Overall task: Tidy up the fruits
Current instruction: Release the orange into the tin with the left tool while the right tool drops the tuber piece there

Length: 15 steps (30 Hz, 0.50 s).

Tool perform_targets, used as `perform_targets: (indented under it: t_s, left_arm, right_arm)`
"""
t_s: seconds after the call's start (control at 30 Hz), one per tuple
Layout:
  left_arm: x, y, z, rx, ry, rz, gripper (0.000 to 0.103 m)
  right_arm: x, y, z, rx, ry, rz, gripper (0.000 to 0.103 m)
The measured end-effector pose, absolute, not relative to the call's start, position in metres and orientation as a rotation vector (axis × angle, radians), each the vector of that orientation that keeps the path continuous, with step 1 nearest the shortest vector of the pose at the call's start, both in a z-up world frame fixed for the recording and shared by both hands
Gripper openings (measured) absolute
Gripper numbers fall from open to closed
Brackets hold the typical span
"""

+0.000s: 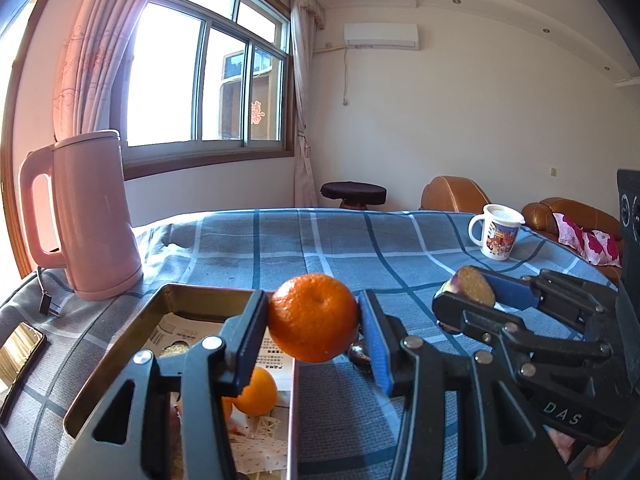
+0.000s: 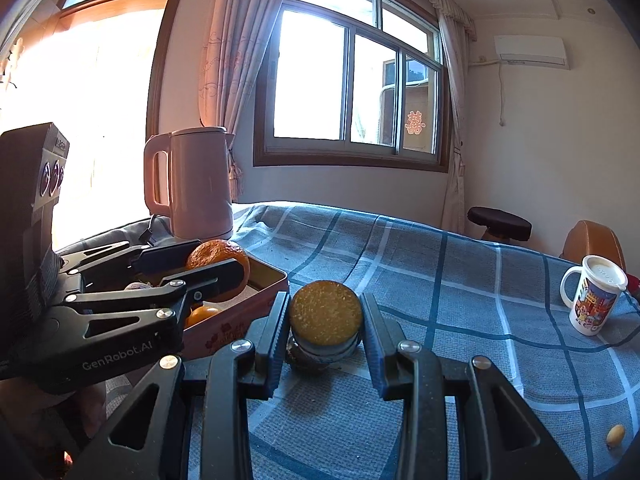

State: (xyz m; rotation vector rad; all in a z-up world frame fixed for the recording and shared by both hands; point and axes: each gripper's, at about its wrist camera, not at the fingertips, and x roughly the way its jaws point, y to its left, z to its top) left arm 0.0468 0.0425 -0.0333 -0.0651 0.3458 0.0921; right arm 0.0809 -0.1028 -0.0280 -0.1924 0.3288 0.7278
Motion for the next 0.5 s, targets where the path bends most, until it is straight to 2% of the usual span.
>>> perform_targets:
  t_s: [0.5]
  left_arm:
    - [0.043, 0.078, -0.038, -0.089, 0.403, 0.16, 0.048]
  right_arm:
    - [0.074, -0.063, -0.02, -0.245, 0.324, 0.799, 0.036]
